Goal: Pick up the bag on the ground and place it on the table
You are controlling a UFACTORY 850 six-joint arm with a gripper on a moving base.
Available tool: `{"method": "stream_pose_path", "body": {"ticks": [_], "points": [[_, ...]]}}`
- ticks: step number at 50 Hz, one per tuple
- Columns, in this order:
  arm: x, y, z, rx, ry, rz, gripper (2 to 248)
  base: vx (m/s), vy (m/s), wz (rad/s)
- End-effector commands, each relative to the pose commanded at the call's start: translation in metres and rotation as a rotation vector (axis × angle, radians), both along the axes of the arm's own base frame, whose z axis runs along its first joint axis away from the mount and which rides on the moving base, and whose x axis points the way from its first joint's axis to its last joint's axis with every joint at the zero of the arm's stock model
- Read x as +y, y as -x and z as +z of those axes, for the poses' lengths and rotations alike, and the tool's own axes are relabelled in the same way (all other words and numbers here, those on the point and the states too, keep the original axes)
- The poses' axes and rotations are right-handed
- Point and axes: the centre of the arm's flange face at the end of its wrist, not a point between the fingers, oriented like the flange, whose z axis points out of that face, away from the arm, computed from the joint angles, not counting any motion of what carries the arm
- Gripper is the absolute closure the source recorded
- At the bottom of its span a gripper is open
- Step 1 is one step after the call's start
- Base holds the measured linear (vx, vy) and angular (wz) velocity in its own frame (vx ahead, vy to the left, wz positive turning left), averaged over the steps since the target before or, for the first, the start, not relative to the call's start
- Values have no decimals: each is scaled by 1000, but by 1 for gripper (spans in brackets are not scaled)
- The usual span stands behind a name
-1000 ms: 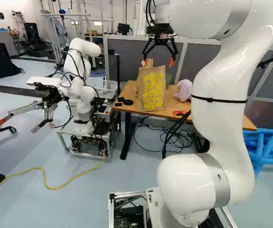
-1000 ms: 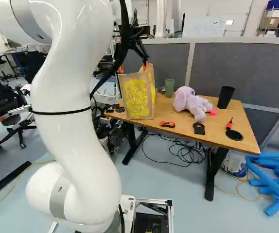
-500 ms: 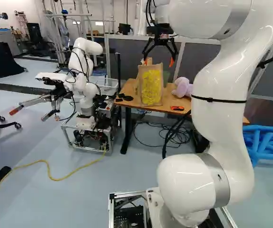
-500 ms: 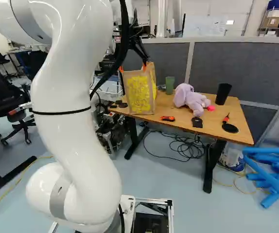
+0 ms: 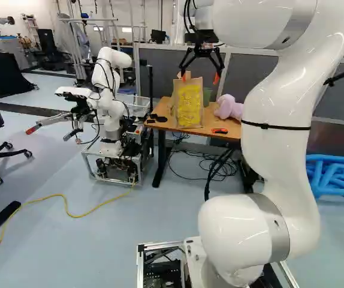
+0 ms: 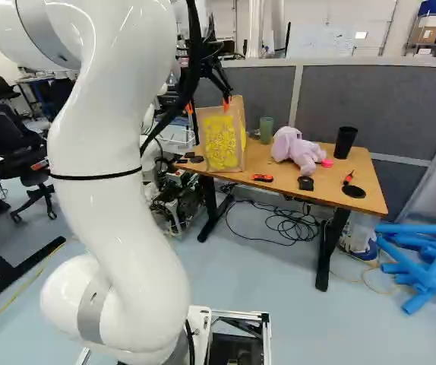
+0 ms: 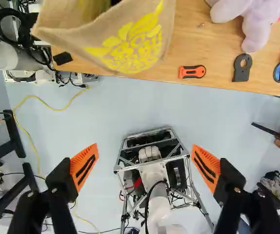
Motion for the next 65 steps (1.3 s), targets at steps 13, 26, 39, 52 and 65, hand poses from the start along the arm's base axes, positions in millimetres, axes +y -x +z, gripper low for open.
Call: {"method": "stream_pose_path", "body": {"ticks": [13,26,39,52,65], "points": [[0,0,0,0,0,0,3,-110,0,15],[0,0,0,0,0,0,3,-8,0,0],[0,0,0,0,0,0,3,2,0,0],[0,0,-2,-6,0,2,3,0,0,0],[1,1,-7,-23,0,7,3,0,0,0]]}}
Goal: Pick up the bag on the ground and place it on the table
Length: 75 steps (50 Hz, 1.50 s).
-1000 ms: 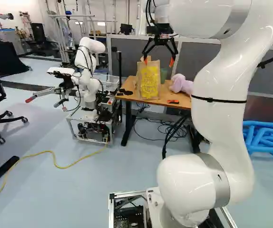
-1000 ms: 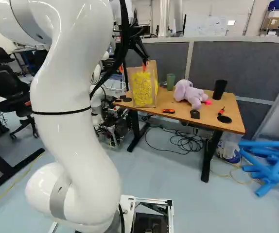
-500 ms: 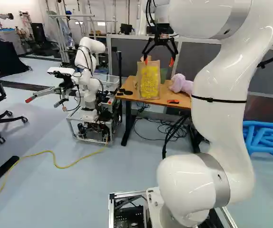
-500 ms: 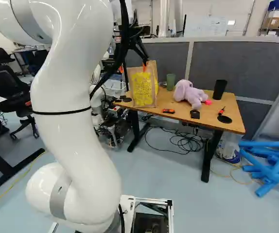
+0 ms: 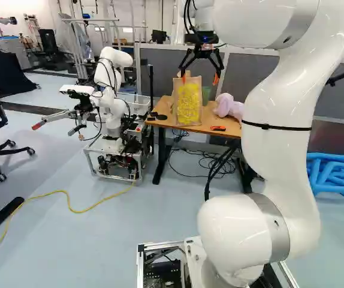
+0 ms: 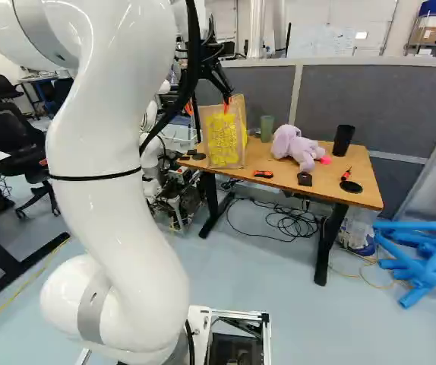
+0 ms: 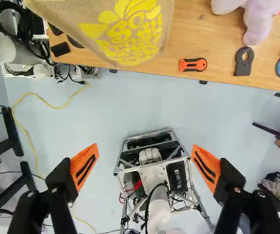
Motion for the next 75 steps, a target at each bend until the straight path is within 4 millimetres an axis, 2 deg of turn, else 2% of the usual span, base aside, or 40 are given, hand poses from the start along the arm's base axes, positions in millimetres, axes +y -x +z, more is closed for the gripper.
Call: {"method": "stream_pose_path", "body": {"ticks": [38,75], "points": [[3,6,-34,-106,-1,31,3,0,0,0],[9,26,-94,-293,1,81,3,0,0,0]]}}
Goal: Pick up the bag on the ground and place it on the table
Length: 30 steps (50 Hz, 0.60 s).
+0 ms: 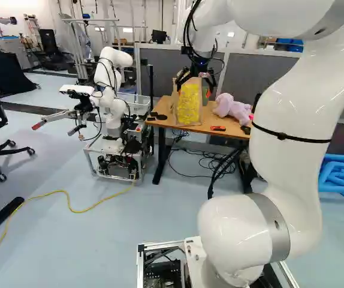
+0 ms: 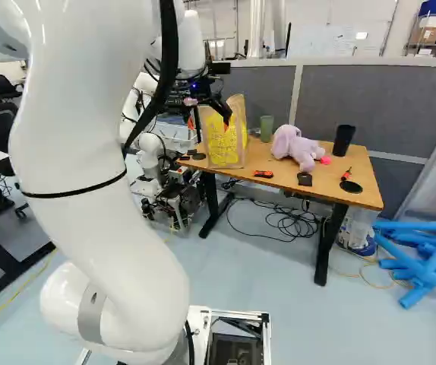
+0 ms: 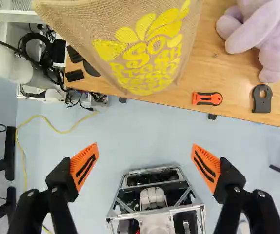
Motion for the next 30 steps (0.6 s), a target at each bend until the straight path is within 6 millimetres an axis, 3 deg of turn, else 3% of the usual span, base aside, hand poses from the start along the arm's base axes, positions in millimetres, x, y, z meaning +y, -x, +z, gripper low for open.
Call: {"method": "stream_pose_path", "body": {"ticks": [30], "points": [[7,40,-67,-211,7,48,3,0,0,0]]}}
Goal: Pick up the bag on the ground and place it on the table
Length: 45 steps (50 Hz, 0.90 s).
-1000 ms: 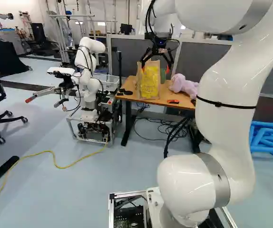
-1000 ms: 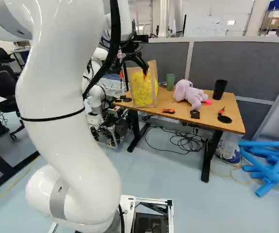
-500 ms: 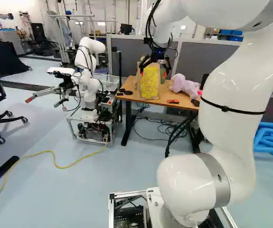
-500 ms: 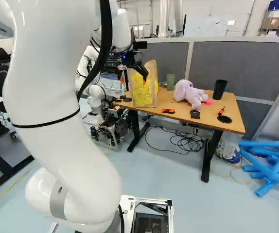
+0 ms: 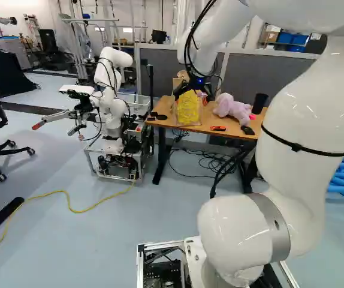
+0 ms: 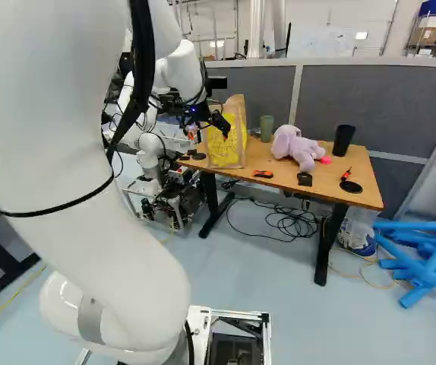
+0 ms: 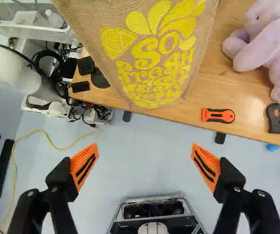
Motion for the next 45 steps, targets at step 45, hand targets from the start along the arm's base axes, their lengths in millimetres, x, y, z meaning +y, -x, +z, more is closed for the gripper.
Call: {"method": "stream_pose_path", "body": {"ticks": [45], "points": [[9,96,-99,-332,24,56,3,0,0,0]]}}
